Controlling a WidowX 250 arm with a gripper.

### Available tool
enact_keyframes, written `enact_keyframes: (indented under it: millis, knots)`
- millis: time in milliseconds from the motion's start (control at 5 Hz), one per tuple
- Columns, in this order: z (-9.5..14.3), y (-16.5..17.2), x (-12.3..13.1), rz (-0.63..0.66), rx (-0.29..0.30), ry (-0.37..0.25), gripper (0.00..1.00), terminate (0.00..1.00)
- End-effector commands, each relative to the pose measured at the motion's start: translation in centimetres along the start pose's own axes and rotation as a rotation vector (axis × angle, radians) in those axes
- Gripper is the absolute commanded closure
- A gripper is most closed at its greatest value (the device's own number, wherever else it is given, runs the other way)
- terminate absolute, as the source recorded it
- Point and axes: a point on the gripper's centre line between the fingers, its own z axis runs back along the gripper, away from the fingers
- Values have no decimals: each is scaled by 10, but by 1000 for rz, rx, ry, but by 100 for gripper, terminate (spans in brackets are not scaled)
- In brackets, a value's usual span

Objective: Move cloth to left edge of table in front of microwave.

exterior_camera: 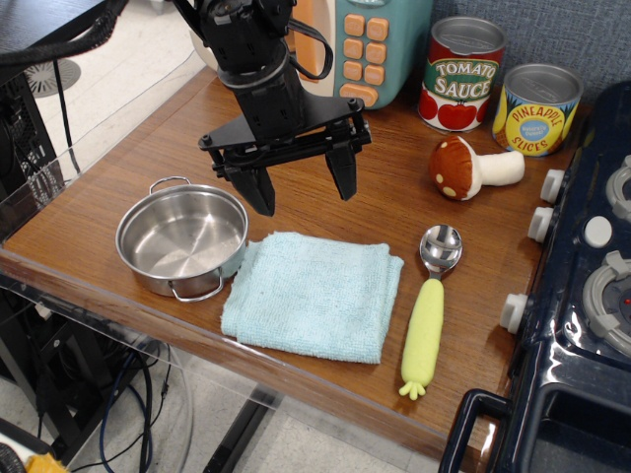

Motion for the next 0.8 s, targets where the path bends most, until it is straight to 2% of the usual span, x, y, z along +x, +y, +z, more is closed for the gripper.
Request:
enact_keyframes:
  millis: [0, 200, 400, 600]
  knots:
    - [0, 0, 0, 0, 0, 0, 0, 0]
    - [-10, -5, -18, -31, -33, 45, 0, 0]
    - [-24, -5, -34, -49, -62, 118, 0, 0]
    - [-42, -3, -51, -111, -31, 145, 0, 0]
